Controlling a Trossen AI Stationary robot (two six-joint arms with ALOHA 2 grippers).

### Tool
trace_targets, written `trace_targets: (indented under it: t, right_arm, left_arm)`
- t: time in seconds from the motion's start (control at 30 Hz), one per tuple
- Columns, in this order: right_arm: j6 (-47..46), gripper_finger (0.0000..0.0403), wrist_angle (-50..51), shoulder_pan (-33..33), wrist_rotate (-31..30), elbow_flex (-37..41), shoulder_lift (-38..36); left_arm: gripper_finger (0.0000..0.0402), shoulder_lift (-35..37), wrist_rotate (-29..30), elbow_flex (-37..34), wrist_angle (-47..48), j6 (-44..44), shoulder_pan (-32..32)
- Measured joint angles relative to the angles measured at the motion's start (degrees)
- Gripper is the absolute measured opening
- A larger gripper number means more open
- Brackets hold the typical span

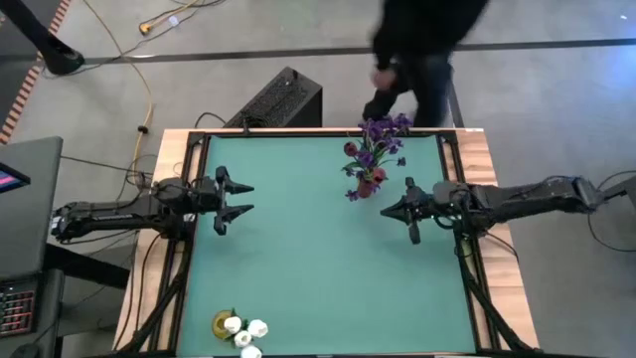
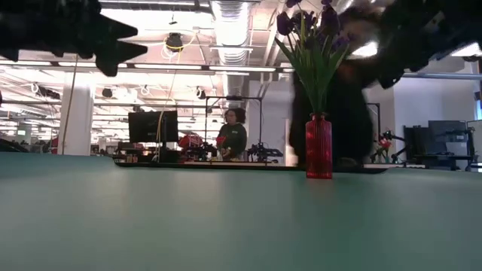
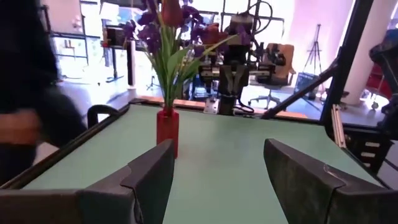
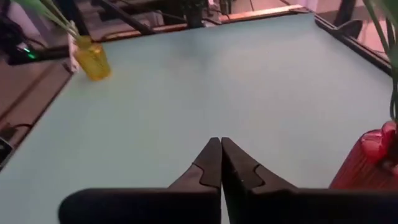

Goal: Sort flowers into vase by color
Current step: Return to Home Position

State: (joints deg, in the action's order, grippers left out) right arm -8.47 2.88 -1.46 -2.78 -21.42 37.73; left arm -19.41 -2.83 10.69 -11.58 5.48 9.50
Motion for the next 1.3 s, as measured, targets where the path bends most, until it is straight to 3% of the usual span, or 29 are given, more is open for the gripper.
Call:
trace_targets:
  t: [0.17, 0.3, 0.47, 0.6, 0.77, 0.9, 1.3]
  right_arm:
    - [-1.1, 0.0035, -4.1, 8.1, 9.4, 5.4, -2.9]
    - [-2.4, 0.0017, -5.6, 12.6, 12.2, 8.9, -4.8]
    - [-4.8, 0.0026, -8.5, 15.3, 12.5, 13.7, -7.4]
    - [-7.5, 0.0034, -9.8, 15.4, 12.8, 16.9, -9.7]
    - [-10.1, 0.0018, -12.8, 14.1, 12.9, 20.6, -12.9]
    - [-10.9, 0.0022, -10.0, 11.7, 11.4, 20.9, -14.6]
    - [-6.3, 0.0032, -5.8, 8.7, 10.1, 21.0, -15.3]
  left_arm:
    - [0.0235, 2.6, 0.3, -2.8, 0.2, 0.3, 0.0]
    - [0.0235, 3.0, 0.5, -4.4, 0.2, 0.8, 0.0]
    - [0.0235, 3.0, 0.7, -7.6, -1.5, 0.8, 0.0]
    - [0.0235, 3.0, 0.7, -9.3, -3.3, 0.5, 0.0]
    - [0.0235, 3.0, 0.7, -10.1, -3.2, -0.2, 0.0]
    - [0.0235, 3.0, 0.7, -10.1, -3.3, -1.8, 0.0]
    - [0.0235, 2.9, 5.2, -10.2, -2.3, -6.9, 0.0]
